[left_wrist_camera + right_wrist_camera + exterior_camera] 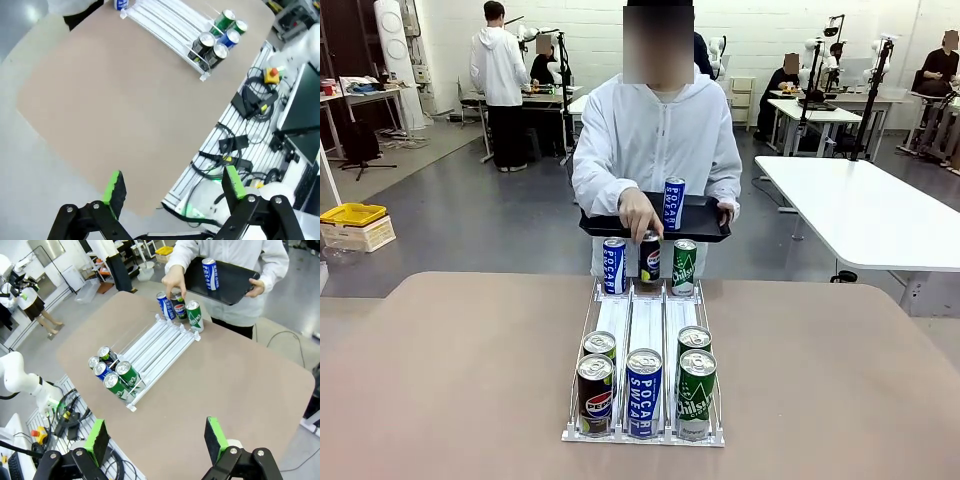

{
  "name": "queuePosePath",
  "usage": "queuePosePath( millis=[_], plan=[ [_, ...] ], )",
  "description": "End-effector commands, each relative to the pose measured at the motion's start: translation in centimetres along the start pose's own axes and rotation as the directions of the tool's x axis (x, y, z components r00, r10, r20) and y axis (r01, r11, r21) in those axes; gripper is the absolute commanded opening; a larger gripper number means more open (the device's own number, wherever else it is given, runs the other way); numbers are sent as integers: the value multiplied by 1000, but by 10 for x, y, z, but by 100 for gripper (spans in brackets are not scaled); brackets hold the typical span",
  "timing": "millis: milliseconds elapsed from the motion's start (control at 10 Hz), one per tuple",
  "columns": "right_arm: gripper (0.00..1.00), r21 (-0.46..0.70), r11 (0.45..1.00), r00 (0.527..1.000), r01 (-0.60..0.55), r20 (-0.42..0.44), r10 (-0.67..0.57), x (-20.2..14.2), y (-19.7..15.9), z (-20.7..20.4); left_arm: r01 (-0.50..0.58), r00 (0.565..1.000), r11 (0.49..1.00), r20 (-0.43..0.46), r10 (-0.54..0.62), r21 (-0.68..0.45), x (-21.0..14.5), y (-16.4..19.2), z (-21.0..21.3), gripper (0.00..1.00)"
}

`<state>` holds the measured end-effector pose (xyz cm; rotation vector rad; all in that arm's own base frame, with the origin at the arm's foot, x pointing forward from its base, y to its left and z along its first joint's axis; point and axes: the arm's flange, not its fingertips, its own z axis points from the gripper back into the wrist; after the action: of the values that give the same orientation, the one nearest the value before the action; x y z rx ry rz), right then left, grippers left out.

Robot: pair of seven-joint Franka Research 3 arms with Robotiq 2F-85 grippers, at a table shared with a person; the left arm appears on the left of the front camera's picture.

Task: Retrieve and hand over the desired beverage to the person.
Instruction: Pick up another can of the same type that the person held from the Automatic Can Dispenser.

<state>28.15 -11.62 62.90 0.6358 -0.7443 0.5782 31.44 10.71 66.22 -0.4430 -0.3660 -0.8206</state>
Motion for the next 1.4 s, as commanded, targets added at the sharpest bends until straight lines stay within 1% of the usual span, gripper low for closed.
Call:
queuePosePath(
  millis=[0, 100, 400, 500, 1300],
  plan=[
    [100, 30, 999, 1000, -15, 25, 14, 2, -1, -2, 15, 996, 1000, 91, -15, -2, 12, 6, -18, 100],
    [100, 30, 999, 1000, -15, 25, 14, 2, -1, -2, 22, 992, 1000, 125, -22, -2, 16, 3, -23, 100],
    [100, 30, 999, 1000, -15, 25, 14, 2, -1, -2, 10, 990, 999, 143, -6, -33, 32, 0, -26, 100],
    [100, 30, 999, 1000, -15, 25, 14, 2, -1, -2, 22, 993, 1000, 121, -20, -18, 23, 4, -20, 100],
    [100, 30, 999, 1000, -15, 25, 14, 2, -1, -2, 22, 993, 1000, 121, -20, -18, 23, 4, -20, 100]
  ],
)
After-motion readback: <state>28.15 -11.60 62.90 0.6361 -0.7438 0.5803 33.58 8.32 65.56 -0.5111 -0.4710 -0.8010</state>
